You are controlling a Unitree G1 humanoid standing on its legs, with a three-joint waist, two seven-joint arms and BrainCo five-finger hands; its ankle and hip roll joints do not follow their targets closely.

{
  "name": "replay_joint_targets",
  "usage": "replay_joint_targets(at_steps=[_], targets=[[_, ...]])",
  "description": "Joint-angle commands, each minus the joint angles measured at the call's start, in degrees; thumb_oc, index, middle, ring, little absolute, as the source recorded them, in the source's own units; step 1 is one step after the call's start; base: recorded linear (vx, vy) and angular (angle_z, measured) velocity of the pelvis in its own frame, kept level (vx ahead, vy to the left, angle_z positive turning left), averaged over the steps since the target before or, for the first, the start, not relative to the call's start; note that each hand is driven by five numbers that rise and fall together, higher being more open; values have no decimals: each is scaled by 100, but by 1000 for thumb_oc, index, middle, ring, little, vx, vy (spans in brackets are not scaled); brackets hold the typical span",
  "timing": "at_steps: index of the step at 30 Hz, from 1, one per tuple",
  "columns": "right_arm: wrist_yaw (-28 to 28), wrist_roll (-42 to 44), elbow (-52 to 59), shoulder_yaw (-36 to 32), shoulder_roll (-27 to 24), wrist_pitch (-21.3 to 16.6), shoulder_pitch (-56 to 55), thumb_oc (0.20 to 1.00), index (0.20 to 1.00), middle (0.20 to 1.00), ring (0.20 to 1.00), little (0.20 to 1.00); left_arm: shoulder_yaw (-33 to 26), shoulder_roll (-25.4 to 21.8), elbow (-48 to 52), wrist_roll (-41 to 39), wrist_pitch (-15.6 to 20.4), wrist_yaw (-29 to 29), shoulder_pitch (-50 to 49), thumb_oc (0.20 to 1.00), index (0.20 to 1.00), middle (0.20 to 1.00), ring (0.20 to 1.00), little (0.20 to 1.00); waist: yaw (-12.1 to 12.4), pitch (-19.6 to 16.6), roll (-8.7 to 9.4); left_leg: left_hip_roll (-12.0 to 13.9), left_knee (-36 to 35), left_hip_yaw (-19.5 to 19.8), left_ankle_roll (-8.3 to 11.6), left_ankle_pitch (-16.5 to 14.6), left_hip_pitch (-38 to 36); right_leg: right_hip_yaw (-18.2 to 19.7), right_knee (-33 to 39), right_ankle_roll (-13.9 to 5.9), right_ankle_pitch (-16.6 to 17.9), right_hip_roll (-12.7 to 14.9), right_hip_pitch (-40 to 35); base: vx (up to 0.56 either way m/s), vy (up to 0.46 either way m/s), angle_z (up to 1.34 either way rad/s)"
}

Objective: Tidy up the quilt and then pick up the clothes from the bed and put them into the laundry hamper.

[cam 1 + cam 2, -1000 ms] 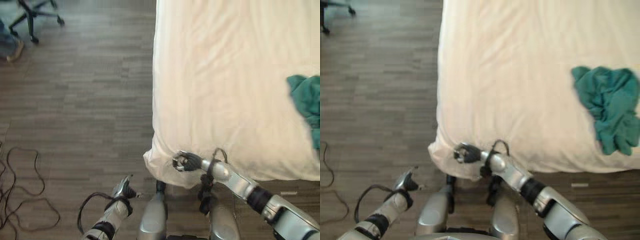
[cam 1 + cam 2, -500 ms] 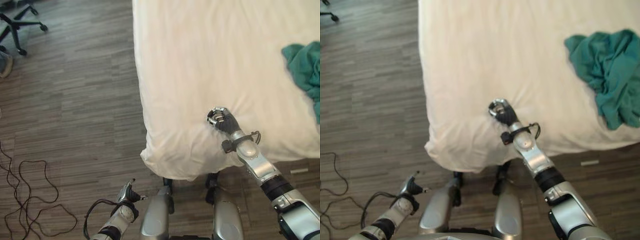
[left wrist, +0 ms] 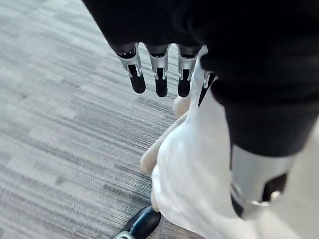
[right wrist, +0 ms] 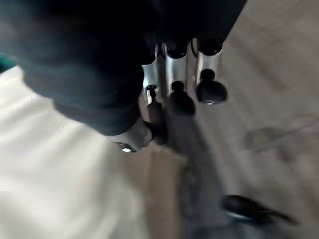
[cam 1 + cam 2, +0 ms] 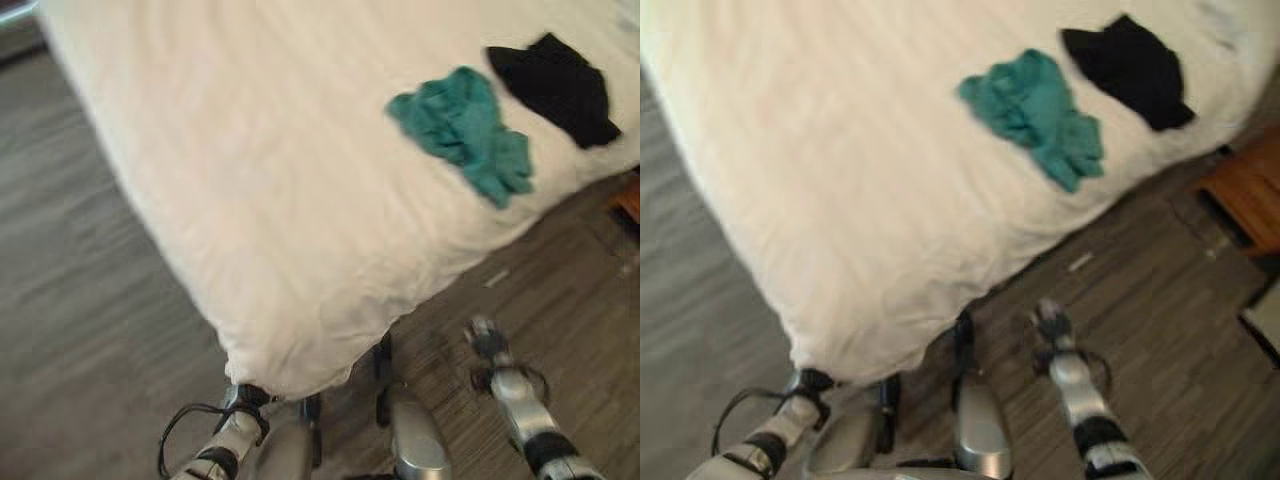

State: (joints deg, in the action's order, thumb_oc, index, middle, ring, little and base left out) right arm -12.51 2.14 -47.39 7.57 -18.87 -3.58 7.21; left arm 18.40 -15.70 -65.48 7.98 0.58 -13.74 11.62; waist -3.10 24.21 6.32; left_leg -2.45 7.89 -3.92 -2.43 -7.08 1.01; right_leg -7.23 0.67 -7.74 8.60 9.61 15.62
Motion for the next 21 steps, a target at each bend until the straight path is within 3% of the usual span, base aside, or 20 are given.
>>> replay_joint_targets(at_steps=[1, 2, 3, 4, 5, 7, 8, 9, 10, 11, 12, 13, 14, 16, 17, 18, 19, 20, 21], targets=[[111, -356, 28, 406, -234, 12, -370, 1000, 1000, 1000, 1000, 1000, -250, -313, 85, 313, 0, 107, -222, 1000, 1000, 1000, 1000, 1000, 54, -385, -129, 420, -221, 491, 492, 50, 262, -349, -691, -388, -369, 283, -209, -302, -70, -170], [224, -513, -442, 489, -149, 102, -394, 1000, 1000, 1000, 1000, 1000, -258, -336, -44, 455, -28, 173, -358, 1000, 1000, 1000, 1000, 1000, 250, -629, -206, 672, -378, 107, 510, 239, 232, -804, -1007, -278, -575, 461, -649, -226, -68, -157], [224, -513, -443, 489, -147, 101, -393, 1000, 1000, 1000, 1000, 1000, -258, -339, -42, 455, -29, 174, -358, 1000, 1000, 1000, 1000, 1000, 251, -637, -197, 664, -392, 103, 508, 259, 239, -801, -997, -278, -561, 467, -638, -267, -188, -180], [260, -689, -1000, 543, -53, 203, -363, 1000, 1000, 1000, 1000, 1000, -308, -297, -212, 499, -45, 209, -472, 1000, 1000, 1000, 1000, 1000, 429, -830, -226, 850, -488, -218, 585, 393, 185, -1171, -1028, -299, -529, 750, -1099, -129, -135, -154], [259, -689, -1006, 543, -50, 199, -357, 1000, 1000, 1000, 1000, 1000, -308, -299, -213, 499, -45, 209, -469, 1000, 1000, 1000, 1000, 1000, 431, -835, -221, 845, -498, -221, 581, 411, 193, -1169, -1009, -298, -509, 752, -1093, -193, -220, -166], [274, -913, -1598, 577, 38, 329, -230, 1000, 1000, 1000, 1000, 1000, -361, -239, -418, 512, -47, 219, -536, 1000, 1000, 1000, 1000, 1000, 658, -1024, -254, 1060, -510, -564, 711, 533, 174, -1709, -908, -407, -246, 1175, -1507, -152, -340, -127], [286, -1023, -1876, 575, 88, 391, -162, 1000, 1000, 1000, 1000, 1000, -430, -237, -468, 499, -49, 201, -571, 1000, 1000, 1000, 1000, 1000, 821, -1188, -283, 1277, -574, -748, 867, 568, 121, -2105, -819, -601, 7, 1503, -1750, -143, -357, -84], [281, -1034, -1903, 572, 93, 383, -150, 1000, 1000, 1000, 1000, 1000, -425, -233, -470, 498, -44, 196, -576, 1000, 1000, 1000, 1000, 1000, 851, -1160, -274, 1265, -581, -835, 847, 648, 118, -2151, -747, -554, 113, 1515, -1760, -71, -337, -115], [298, -1080, -2004, 562, 103, 423, -114, 1000, 1000, 1000, 1000, 1000, -468, -239, -485, 484, -49, 183, -593, 1000, 1000, 1000, 1000, 1000, 921, -1256, -276, 1389, -624, -867, 935, 650, 88, -2291, -645, -649, 126, 1593, -1874, -54, -291, -136], [324, -1138, -2074, 614, 137, 429, -103, 1000, 1000, 1000, 1000, 1000, -488, -233, -507, 502, -31, 179, -611, 1000, 1000, 1000, 1000, 1000, 983, -1300, -302, 1593, -673, -966, 1090, 727, 7, -2382, -358, -661, 30, 1418, -2062, -11, -301, -134], [324, -1138, -2074, 614, 137, 429, -102, 1000, 1000, 1000, 1000, 1000, -488, -233, -507, 502, -31, 178, -610, 1000, 1000, 1000, 1000, 1000, 983, -1299, -303, 1593, -674, -967, 1090, 727, 4, -2382, -356, -661, 30, 1417, -2065, -132, -555, -133], [420, -1259, -2099, 816, 190, 404, -155, 1000, 1000, 1000, 1000, 1000, -576, -200, -515, 548, 1, 176, -670, 1000, 1000, 1000, 1000, 1000, 933, -1394, -287, 1923, -473, -1137, 1223, 929, 15, -2146, 50, -604, -219, 1047, -1983, -113, -380, -115], [420, -1259, -2098, 818, 189, 404, -157, 1000, 1000, 1000, 1000, 1000, -577, -199, -514, 549, 1, 177, -673, 1000, 1000, 1000, 1000, 1000, 942, -1395, -294, 1934, -470, -1146, 1229, 926, 10, -2136, 54, -601, -218, 1036, -1982, -147, -508, -119], [499, -1324, -2074, 926, 164, 384, -191, 1000, 1000, 1000, 1000, 1000, -660, -127, -591, 503, 49, 142, -747, 1000, 1000, 1000, 1000, 1000, 872, -1378, -335, 2166, -290, -1207, 1300, 995, -95, -1938, 231, -458, -451, 708, -2031, -50, -284, -128], [512, -1331, -2055, 966, 142, 375, -166, 1000, 1000, 1000, 1000, 1000, -714, -84, -582, 365, 111, 113, -741, 1000, 1000, 1000, 1000, 1000, 886, -1313, -390, 2197, -129, -985, 1315, 1208, -101, -1781, 270, -384, -538, 549, -2024, -2, -279, -126], [534, -1312, -2002, 1068, 146, 378, -139, 1000, 1000, 1000, 1000, 1000, -826, -24, -538, 63, 158, 50, -693, 1000, 1000, 1000, 1000, 1000, 958, -1247, -358, 1948, 67, -426, 1228, 1180, -57, -1593, 283, -329, -568, 460, -1957, 62, -291, -85], [503, -1294, -2023, 1100, 160, 390, -136, 1000, 1000, 1000, 1000, 1000, -888, 47, -495, -108, 160, 8, -633, 1000, 1000, 1000, 1000, 1000, 1019, -1210, -309, 1484, 243, 142, 1148, 919, 13, -1419, 277, -257, -607, 389, -1911, 105, -359, -133], [450, -1271, -2143, 1138, 172, 394, -124, 1000, 1000, 1000, 1000, 1000, -881, 131, -465, -220, 191, -19, -577, 1000, 1000, 1000, 1000, 1000, 1095, -1165, -263, 802, 350, 676, 992, 326, 21, -1205, 300, -199, -663, 304, -1923, 85, -263, -155], [450, -1271, -2144, 1137, 174, 393, -120, 1000, 1000, 1000, 1000, 1000, -881, 129, -467, -220, 192, -19, -573, 1000, 1000, 1000, 1000, 1000, 1085, -1174, -249, 783, 348, 682, 984, 343, 44, -1212, 298, -205, -657, 323, -1905, 46, -244, -144]])
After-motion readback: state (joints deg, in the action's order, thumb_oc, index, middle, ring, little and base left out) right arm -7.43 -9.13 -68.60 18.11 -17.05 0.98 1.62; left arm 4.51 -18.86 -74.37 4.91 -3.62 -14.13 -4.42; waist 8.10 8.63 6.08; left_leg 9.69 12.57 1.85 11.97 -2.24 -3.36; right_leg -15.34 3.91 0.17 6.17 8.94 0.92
